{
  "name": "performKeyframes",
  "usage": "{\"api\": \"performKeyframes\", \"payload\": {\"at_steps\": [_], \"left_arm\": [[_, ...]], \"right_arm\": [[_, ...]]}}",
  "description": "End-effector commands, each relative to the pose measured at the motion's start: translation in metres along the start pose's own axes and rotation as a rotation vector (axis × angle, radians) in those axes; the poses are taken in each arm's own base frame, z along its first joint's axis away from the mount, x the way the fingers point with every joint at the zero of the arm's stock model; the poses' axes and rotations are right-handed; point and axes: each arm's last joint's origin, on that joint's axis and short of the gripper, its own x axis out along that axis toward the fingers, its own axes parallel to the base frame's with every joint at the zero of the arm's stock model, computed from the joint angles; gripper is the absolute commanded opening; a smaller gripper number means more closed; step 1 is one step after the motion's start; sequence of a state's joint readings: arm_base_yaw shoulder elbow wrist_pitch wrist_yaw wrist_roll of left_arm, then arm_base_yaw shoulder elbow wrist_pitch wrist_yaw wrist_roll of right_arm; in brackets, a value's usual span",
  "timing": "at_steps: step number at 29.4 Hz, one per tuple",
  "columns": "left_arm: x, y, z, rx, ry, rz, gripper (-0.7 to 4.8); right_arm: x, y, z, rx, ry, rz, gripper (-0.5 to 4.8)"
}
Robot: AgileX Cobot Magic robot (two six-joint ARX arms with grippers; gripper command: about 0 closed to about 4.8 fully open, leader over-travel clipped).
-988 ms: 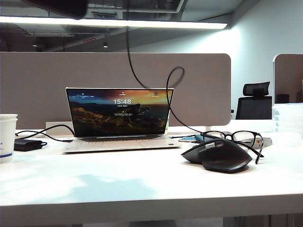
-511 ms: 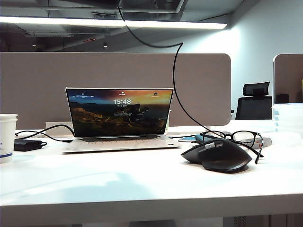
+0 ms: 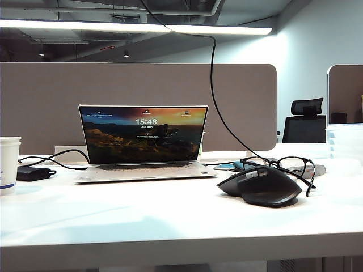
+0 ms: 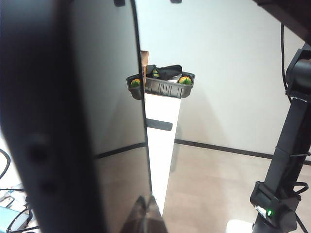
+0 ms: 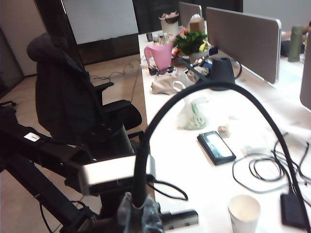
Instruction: Pick up the black phone, pick up the charger plug, insert the charger plug into the phone's charging port, and finally place the connected phone back on the desk.
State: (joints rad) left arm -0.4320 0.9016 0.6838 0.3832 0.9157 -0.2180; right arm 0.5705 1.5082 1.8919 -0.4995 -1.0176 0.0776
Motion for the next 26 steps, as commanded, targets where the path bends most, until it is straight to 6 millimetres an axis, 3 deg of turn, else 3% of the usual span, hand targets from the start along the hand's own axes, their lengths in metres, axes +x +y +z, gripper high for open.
{"api": "performKeyframes", "payload": {"at_steps": [1, 16, 26], "left_arm": [[0.0, -0.002, 0.007, 0.037, -0.029, -0.012, -0.06], [0.0, -0.004, 0.01, 0.071, -0.048, -0.051, -0.06], [-0.001, -0.006, 0.012, 0.077, -0.053, -0.09, -0.06]], "right_arm": [[0.005, 0.007, 0.006, -0.061, -0.03, 0.039, -0.02], [0.041, 0.017, -0.002, -0.075, -0.015, 0.162, -0.02], [0.043, 0.018, -0.004, -0.083, -0.001, 0.186, -0.02]]}}
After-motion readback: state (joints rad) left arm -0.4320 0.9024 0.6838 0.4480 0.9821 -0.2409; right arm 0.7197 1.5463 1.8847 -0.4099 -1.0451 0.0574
